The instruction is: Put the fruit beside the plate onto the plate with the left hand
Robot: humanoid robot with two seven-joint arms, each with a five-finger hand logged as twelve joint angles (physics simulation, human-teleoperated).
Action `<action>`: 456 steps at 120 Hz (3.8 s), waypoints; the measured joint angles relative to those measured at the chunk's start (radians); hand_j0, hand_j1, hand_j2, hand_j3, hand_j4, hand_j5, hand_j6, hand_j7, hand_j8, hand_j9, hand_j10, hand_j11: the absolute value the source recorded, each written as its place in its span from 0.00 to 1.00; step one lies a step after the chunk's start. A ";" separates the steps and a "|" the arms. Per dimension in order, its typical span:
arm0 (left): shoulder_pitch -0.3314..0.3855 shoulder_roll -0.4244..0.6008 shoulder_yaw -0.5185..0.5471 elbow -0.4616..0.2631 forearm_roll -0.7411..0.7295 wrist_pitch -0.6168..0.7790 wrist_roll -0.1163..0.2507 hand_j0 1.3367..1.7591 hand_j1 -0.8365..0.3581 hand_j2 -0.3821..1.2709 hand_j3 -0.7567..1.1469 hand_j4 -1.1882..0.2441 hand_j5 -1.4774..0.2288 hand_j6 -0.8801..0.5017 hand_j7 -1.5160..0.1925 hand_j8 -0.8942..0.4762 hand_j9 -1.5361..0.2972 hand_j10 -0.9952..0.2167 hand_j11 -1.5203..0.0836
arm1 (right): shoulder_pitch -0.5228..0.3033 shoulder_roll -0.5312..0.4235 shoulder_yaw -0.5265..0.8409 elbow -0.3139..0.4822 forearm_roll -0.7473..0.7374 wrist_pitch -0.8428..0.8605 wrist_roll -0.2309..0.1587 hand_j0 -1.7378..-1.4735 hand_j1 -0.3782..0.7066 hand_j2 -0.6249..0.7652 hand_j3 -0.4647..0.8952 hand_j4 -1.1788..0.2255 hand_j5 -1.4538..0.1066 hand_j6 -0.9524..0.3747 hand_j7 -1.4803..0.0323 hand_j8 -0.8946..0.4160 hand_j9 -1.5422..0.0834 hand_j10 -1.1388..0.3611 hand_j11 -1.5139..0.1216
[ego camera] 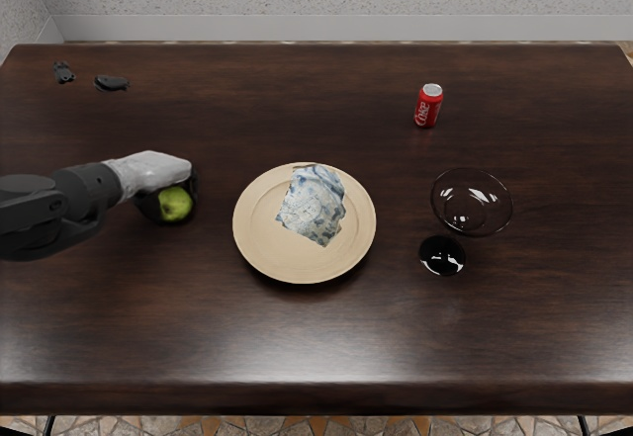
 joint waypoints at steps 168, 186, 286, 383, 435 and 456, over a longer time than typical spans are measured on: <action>-0.184 0.047 -0.035 -0.188 -0.060 -0.039 0.081 0.75 0.43 0.34 0.40 0.51 0.31 0.38 0.36 0.29 0.34 0.27 0.37 | 0.001 0.000 0.001 0.000 0.000 0.000 0.000 0.30 0.03 0.45 0.34 0.84 0.93 0.72 0.98 0.68 0.95 0.76 0.93; -0.190 0.012 -0.049 -0.209 -0.064 -0.045 0.084 0.75 0.40 0.38 0.40 0.54 0.31 0.39 0.35 0.29 0.34 0.27 0.37 | 0.001 0.000 0.001 0.000 0.000 0.000 0.000 0.30 0.03 0.45 0.34 0.84 0.93 0.72 0.98 0.68 0.95 0.76 0.93; -0.146 -0.147 -0.110 -0.204 -0.141 -0.126 0.089 0.75 0.46 0.29 0.40 0.50 0.34 0.36 0.37 0.24 0.35 0.28 0.39 | 0.001 0.000 0.001 0.000 0.000 0.000 0.000 0.30 0.03 0.45 0.34 0.84 0.93 0.72 0.98 0.68 0.95 0.76 0.93; -0.121 -0.138 -0.159 -0.189 -0.241 -0.164 0.088 0.76 0.91 0.24 0.40 0.77 0.80 0.58 0.82 0.59 0.77 0.75 0.87 | 0.001 0.000 0.001 0.000 0.000 0.000 0.000 0.30 0.03 0.45 0.34 0.84 0.93 0.72 0.98 0.68 0.95 0.76 0.93; -0.117 0.215 -0.356 -0.159 -0.847 -0.503 0.087 0.76 0.96 0.24 0.40 0.81 0.84 0.61 0.86 0.63 0.82 0.79 0.92 | 0.001 0.000 0.001 0.000 0.000 0.000 0.000 0.30 0.03 0.45 0.34 0.84 0.93 0.72 0.98 0.68 0.95 0.76 0.93; -0.116 0.334 -0.388 -0.112 -0.999 -0.519 0.087 0.76 0.97 0.23 0.40 0.81 0.85 0.62 0.87 0.63 0.82 0.80 0.93 | 0.002 0.000 0.001 0.000 0.000 0.000 0.000 0.30 0.03 0.45 0.34 0.84 0.93 0.72 0.98 0.68 0.95 0.76 0.93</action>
